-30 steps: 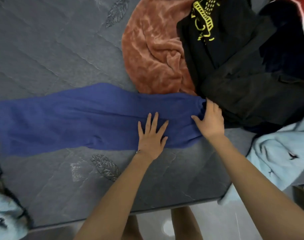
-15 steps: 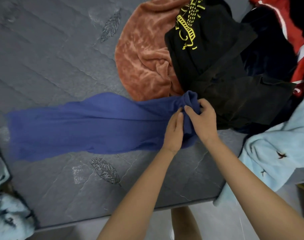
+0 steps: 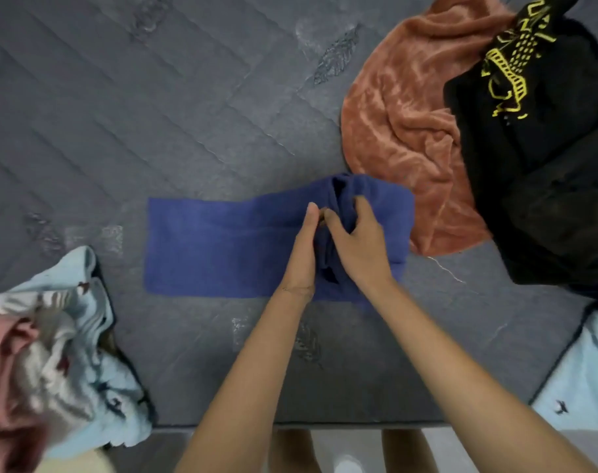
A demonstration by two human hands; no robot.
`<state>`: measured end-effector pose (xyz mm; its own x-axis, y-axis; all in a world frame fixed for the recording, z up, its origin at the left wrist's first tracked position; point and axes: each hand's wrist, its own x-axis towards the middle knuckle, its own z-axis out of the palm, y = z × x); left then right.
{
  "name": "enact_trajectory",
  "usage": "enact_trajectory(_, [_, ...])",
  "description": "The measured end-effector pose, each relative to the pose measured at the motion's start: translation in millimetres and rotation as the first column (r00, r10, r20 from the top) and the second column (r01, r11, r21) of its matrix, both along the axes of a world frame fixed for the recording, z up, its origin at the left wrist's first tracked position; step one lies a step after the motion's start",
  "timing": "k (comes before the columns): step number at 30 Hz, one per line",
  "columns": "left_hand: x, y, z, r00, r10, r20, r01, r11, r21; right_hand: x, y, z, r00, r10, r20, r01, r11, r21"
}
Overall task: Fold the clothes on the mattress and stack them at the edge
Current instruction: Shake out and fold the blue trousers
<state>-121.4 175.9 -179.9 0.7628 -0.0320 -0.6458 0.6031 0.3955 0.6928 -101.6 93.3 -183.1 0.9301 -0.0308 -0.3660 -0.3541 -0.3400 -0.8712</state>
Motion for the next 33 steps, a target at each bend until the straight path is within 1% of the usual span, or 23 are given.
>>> enact_trajectory(2, [-6, 55, -7, 0.997, 0.074, -0.017, -0.074, 0.997, -0.009, -9, 48, -6, 0.989, 0.146, -0.030, -0.144, 0.987, 0.073])
enact_trajectory(3, [-8, 82, -12, 0.994, 0.102, -0.028, -0.101, 0.995, 0.022, -14, 70, -8, 0.972, 0.226, -0.063, -0.217, 0.969, 0.118])
enact_trajectory(5, [-13, 129, -23, 0.996, 0.075, -0.047, -0.065, 0.980, 0.190, -24, 106, -13, 0.928, 0.363, -0.084, -0.347, 0.924, 0.163])
enact_trajectory(6, [-16, 149, -30, 0.998, 0.045, -0.051, -0.029, 0.959, 0.283, -28, 119, -15, 0.918, 0.390, -0.067, -0.380, 0.917, 0.123])
enact_trajectory(7, [-19, 168, -36, 0.998, 0.032, -0.057, -0.009, 0.930, 0.368, -33, 128, -19, 0.926, 0.377, -0.032, -0.376, 0.926, 0.039])
enact_trajectory(9, [-25, 199, -47, 0.997, 0.043, -0.062, -0.006, 0.866, 0.499, -39, 136, -33, 0.946, 0.318, 0.056, -0.303, 0.935, -0.186])
enact_trajectory(10, [-27, 211, -51, 0.997, 0.055, -0.061, -0.013, 0.840, 0.542, -40, 133, -40, 0.947, 0.315, 0.061, -0.285, 0.913, -0.292])
enact_trajectory(11, [-29, 225, -54, 0.996, 0.080, -0.049, -0.038, 0.820, 0.571, -41, 130, -50, 0.945, 0.327, 0.018, -0.294, 0.872, -0.392])
enact_trajectory(13, [-33, 251, -58, 0.991, 0.134, -0.018, -0.097, 0.799, 0.594, -43, 118, -67, 0.925, 0.345, -0.159, -0.373, 0.747, -0.550])
enact_trajectory(14, [-35, 264, -62, 0.987, 0.163, -0.012, -0.123, 0.793, 0.597, -44, 111, -75, 0.910, 0.348, -0.227, -0.412, 0.690, -0.595])
enact_trajectory(15, [-37, 276, -66, 0.983, 0.186, -0.003, -0.146, 0.780, 0.609, -44, 106, -82, 0.903, 0.346, -0.257, -0.428, 0.657, -0.621])
enact_trajectory(18, [-47, 301, -80, 0.976, 0.217, -0.027, -0.132, 0.686, 0.716, -45, 92, -96, 0.909, 0.347, -0.231, -0.410, 0.642, -0.648])
enact_trajectory(20, [-54, 302, -85, 0.979, 0.199, -0.039, -0.097, 0.626, 0.773, -44, 87, -104, 0.901, 0.366, -0.234, -0.424, 0.622, -0.658])
enact_trajectory(21, [-57, 299, -86, 0.986, 0.168, -0.023, -0.079, 0.576, 0.814, -44, 84, -108, 0.890, 0.380, -0.252, -0.445, 0.599, -0.666])
enact_trajectory(22, [-61, 293, -88, 0.993, 0.117, -0.005, -0.051, 0.474, 0.879, -43, 82, -112, 0.876, 0.397, -0.272, -0.468, 0.573, -0.673])
enact_trajectory(24, [-68, 279, -90, 0.999, -0.047, -0.010, 0.018, 0.184, 0.983, -42, 79, -117, 0.844, 0.433, -0.317, -0.522, 0.522, -0.675])
enact_trajectory(25, [-70, 270, -90, 0.989, -0.147, -0.026, 0.039, 0.089, 0.995, -41, 77, -120, 0.828, 0.446, -0.339, -0.545, 0.504, -0.670])
enact_trajectory(26, [-72, 262, -94, 0.963, -0.266, -0.049, 0.062, 0.040, 0.997, -40, 76, -122, 0.816, 0.456, -0.354, -0.564, 0.496, -0.660])
enact_trajectory(27, [-73, 255, -98, 0.916, -0.391, -0.085, 0.093, 0.002, 0.996, -39, 75, -123, 0.810, 0.463, -0.361, -0.575, 0.502, -0.646])
enact_trajectory(28, [-75, 250, -104, 0.857, -0.494, -0.148, 0.146, -0.042, 0.988, -38, 74, -123, 0.812, 0.464, -0.354, -0.573, 0.524, -0.629])
enact_trajectory(29, [-78, 248, -110, 0.801, -0.554, -0.228, 0.211, -0.094, 0.973, -36, 74, -122, 0.831, 0.456, -0.320, -0.548, 0.568, -0.614])
enact_trajectory(31, [-83, 250, -122, 0.728, -0.569, -0.383, 0.353, -0.167, 0.920, -31, 71, -118, 0.899, 0.401, -0.178, -0.424, 0.688, -0.589])
enact_trajectory(33, [-87, 256, -134, 0.696, -0.537, -0.477, 0.431, -0.220, 0.875, -27, 67, -114, 0.950, 0.308, -0.041, -0.275, 0.770, -0.575])
